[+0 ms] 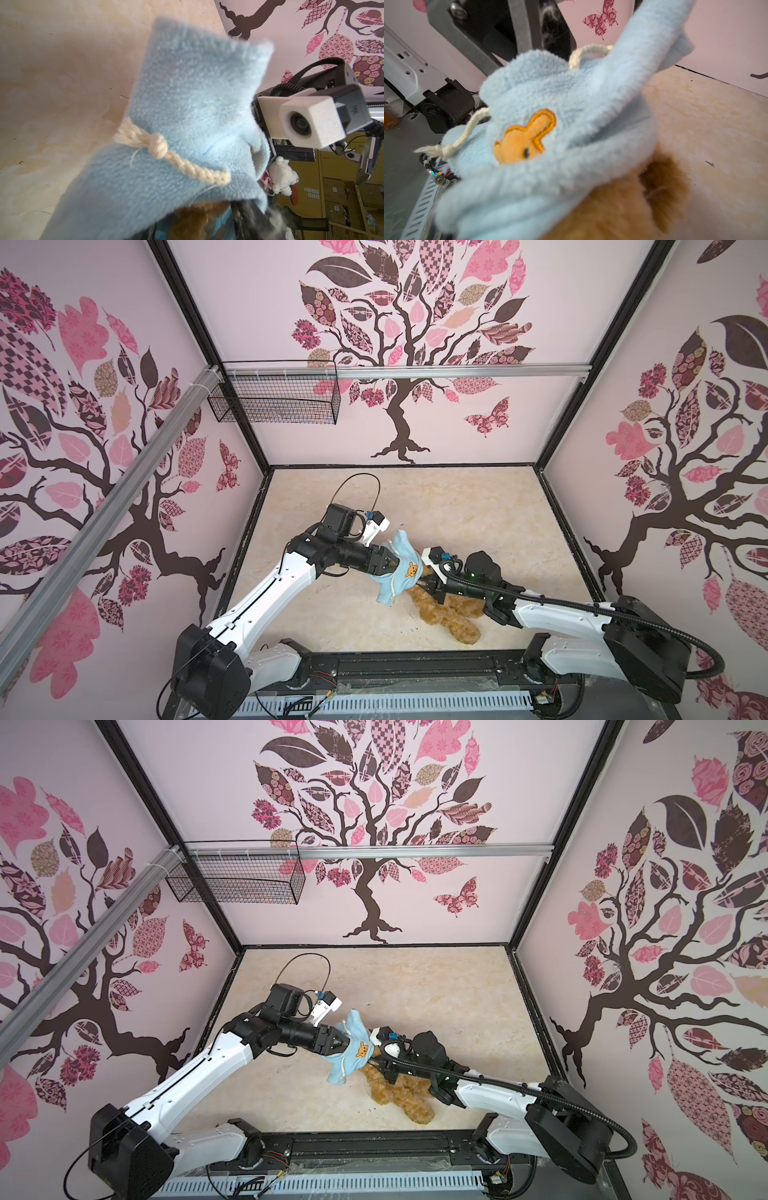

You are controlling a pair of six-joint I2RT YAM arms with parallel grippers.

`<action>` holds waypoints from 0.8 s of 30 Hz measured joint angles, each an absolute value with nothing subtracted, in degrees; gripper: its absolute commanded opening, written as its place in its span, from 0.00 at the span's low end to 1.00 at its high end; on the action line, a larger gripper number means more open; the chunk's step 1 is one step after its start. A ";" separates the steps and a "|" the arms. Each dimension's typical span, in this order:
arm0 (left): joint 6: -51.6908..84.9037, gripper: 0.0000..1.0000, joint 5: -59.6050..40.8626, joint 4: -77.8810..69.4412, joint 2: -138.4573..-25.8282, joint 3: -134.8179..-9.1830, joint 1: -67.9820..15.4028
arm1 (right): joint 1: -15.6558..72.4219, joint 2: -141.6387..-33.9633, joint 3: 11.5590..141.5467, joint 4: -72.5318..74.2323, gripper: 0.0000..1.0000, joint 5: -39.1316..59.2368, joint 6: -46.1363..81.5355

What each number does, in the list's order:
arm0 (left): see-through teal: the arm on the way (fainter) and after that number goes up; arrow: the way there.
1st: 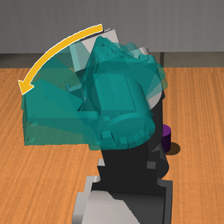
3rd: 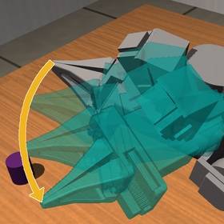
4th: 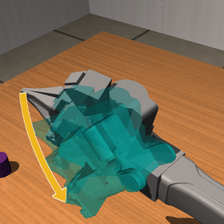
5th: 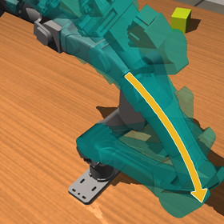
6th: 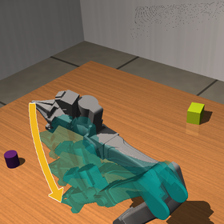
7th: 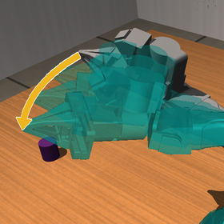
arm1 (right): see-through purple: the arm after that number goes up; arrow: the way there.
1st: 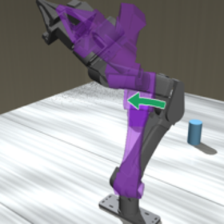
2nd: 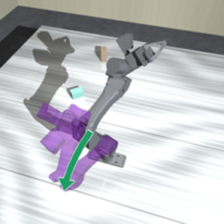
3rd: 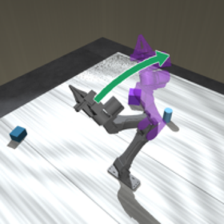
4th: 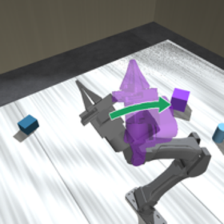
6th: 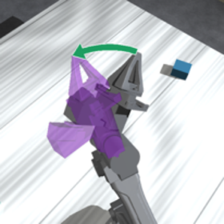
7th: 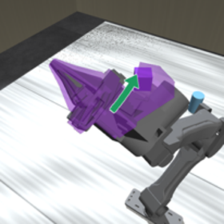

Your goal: Dress the teddy bear

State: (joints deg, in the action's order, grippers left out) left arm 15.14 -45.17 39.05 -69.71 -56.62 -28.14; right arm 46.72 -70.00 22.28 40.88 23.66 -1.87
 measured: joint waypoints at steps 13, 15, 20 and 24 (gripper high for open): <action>18.87 0.65 -46.30 34.09 -72.34 -56.55 -30.92 | 47.79 -72.23 24.03 41.78 0.22 24.62 -0.86; 19.27 0.64 -45.76 33.58 -72.88 -56.55 -31.27 | 47.81 -72.88 24.14 41.87 0.23 24.51 -0.91; 19.49 0.53 -44.88 33.47 -74.63 -56.55 -31.88 | 47.83 -74.65 24.18 41.85 0.25 24.32 -1.61; 19.38 0.37 -44.64 33.36 -74.94 -56.55 -31.86 | 47.83 -76.18 25.19 41.80 0.25 24.25 -2.66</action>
State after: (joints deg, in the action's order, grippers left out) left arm 19.38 -44.64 33.36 -74.94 -56.55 -31.86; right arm 47.83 -76.18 25.19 41.80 24.25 -2.66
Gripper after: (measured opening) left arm 0.447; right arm 0.253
